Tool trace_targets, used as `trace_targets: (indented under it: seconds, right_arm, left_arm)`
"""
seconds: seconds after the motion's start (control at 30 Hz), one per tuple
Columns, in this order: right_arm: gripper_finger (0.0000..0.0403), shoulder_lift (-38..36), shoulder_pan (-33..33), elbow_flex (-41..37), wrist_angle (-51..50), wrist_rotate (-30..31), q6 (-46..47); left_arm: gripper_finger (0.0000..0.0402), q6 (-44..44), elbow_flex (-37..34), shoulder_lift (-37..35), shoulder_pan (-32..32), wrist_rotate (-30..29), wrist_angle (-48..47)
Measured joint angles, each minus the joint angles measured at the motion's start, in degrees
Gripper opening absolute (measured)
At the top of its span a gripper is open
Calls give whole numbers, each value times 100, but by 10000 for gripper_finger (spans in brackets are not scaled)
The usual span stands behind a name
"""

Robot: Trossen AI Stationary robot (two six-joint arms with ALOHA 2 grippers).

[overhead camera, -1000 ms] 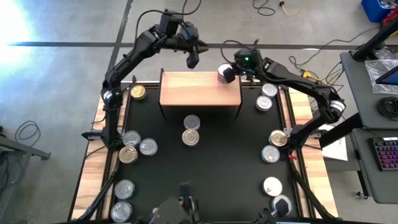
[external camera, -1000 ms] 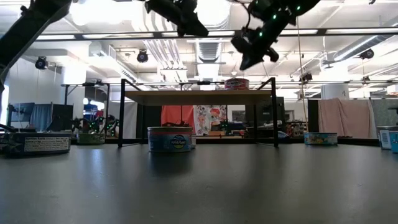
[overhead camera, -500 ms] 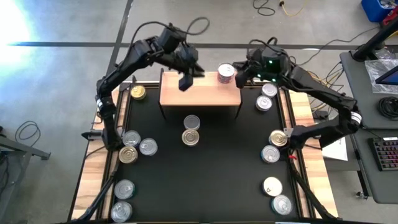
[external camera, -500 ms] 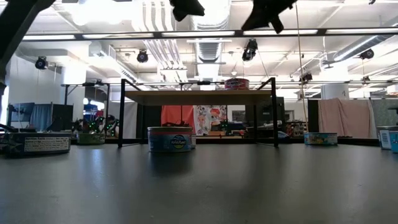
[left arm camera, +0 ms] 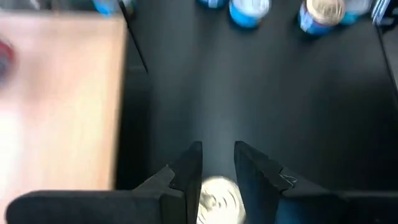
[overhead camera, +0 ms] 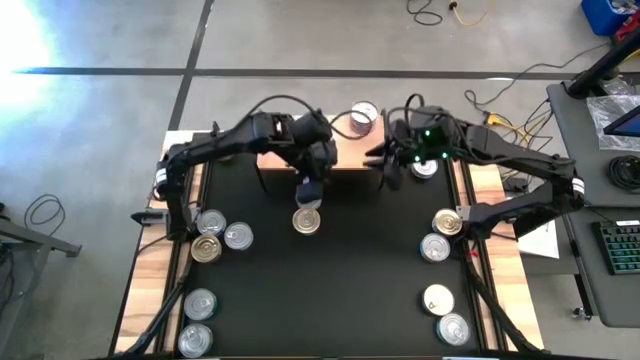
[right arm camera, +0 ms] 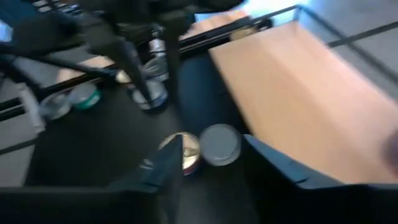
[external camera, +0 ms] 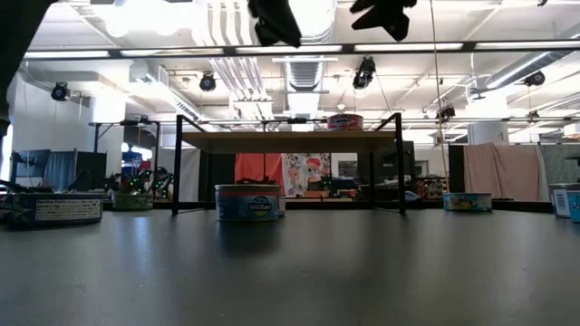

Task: Stack canned seafood by type on shelf
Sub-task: Put the blue-pink tuna can on the shelf

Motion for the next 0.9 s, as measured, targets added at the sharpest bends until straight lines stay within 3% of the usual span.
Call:
trace_targets:
  seconds: [0.2, 0.37, 0.6, 0.9]
  right_arm:
    - [268, 78, 707, -37, -42, 381, 462]
    - [330, 328, 1520, -48, 224, 988, 851]
    - [371, 1175, 2187, 50, 450, 1095, 1792]
    - [381, 2336, 2708, 722, 418, 865, 2080]
  left_arm:
    - [78, -372, -1634, -901, -59, 21, 620]
    - [78, -1038, -3400, -2186, -280, 3, 1235]
    - [78, -2168, -5464, -3693, -1003, -11, 2684]
    - [78, -2499, -7060, -4281, -1567, -229, 3575]
